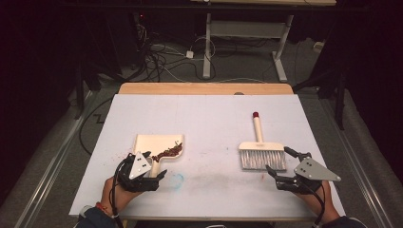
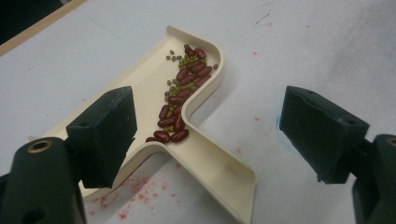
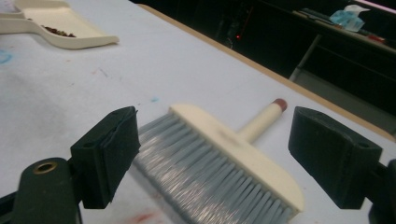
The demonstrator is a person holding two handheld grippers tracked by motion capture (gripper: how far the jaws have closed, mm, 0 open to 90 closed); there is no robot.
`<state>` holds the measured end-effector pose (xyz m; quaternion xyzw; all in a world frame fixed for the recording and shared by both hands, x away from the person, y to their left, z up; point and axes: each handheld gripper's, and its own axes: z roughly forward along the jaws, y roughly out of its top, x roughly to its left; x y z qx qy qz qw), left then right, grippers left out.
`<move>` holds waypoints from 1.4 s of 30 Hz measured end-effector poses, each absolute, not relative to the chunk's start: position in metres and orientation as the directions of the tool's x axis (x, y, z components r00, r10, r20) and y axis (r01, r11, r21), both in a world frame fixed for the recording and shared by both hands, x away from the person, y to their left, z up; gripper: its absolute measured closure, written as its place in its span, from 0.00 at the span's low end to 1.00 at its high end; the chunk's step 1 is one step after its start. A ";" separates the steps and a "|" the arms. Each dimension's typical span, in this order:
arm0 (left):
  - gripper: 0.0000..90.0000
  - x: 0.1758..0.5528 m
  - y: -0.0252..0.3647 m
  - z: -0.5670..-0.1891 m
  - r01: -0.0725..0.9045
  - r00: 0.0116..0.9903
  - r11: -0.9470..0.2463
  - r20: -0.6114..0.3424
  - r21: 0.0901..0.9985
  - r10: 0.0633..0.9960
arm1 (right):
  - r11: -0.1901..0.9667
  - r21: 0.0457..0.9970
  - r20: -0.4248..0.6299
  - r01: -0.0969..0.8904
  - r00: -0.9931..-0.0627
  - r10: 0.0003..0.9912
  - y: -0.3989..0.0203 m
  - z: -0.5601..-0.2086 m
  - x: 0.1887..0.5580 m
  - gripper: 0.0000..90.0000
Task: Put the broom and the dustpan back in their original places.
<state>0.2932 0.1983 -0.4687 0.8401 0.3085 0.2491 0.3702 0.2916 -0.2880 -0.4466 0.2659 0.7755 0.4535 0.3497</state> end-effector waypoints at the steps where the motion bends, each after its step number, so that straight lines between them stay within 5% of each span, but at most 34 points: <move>1: 0.21 0.293 0.199 -0.469 0.333 0.686 -0.535 0.190 0.776 0.703 | 0.454 0.885 -0.305 0.099 -0.615 0.728 -0.288 -0.449 0.291 0.19; 42: 0.21 0.286 0.199 -0.469 0.327 0.683 -0.539 0.200 0.776 0.703 | 0.449 0.889 -0.295 0.089 -0.640 0.710 -0.285 -0.453 0.280 0.19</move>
